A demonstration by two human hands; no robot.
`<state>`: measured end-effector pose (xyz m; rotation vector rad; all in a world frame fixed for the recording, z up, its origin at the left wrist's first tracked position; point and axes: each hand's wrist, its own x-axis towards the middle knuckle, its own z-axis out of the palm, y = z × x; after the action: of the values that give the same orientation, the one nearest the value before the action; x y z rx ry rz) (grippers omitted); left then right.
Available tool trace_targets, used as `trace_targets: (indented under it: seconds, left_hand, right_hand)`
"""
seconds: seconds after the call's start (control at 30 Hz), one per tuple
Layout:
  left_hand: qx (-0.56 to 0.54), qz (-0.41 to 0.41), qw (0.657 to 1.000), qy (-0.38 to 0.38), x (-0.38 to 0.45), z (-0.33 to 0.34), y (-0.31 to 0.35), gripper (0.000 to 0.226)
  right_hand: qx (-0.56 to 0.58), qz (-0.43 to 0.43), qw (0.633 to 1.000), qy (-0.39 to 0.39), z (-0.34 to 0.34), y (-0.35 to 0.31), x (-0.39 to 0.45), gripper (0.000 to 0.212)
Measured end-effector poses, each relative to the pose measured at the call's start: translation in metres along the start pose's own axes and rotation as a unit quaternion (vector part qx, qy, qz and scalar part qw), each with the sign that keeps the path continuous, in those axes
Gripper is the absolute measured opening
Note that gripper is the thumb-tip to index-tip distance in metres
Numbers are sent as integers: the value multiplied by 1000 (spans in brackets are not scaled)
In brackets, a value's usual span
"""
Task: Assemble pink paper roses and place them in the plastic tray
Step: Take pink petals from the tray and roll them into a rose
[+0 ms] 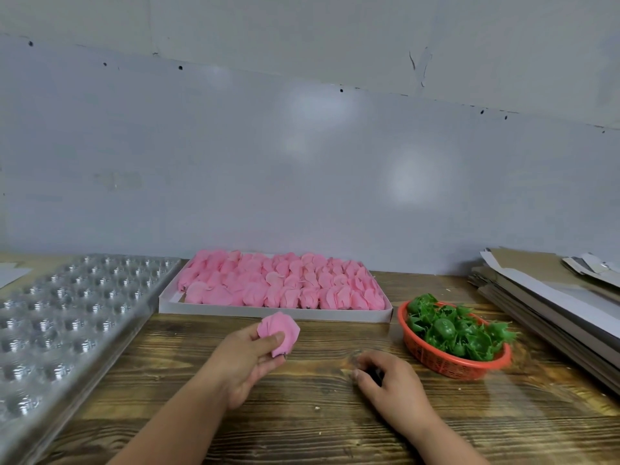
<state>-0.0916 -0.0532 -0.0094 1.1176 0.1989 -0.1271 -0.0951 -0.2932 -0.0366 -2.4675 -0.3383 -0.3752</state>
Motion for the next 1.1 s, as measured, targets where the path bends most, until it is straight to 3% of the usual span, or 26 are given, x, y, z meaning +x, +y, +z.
trace_targets:
  seconds: [0.4, 0.63, 0.83, 1.1]
  left_hand:
    - [71, -2, 997, -30, 0, -10, -11, 30]
    - [-2, -1, 997, -72, -5, 3, -15, 22]
    - [-55, 10, 994, -93, -7, 5, -17, 20]
    - [-45, 15, 990, -137, -10, 11, -21, 37]
  right_hand:
    - [18, 20, 1000, 10, -8, -10, 2, 9]
    - [214, -31, 976, -2, 6, -68, -3, 37]
    - [290, -6, 955, 59, 35, -88, -8, 33]
    - [266, -19, 958, 108, 39, -78, -6, 38]
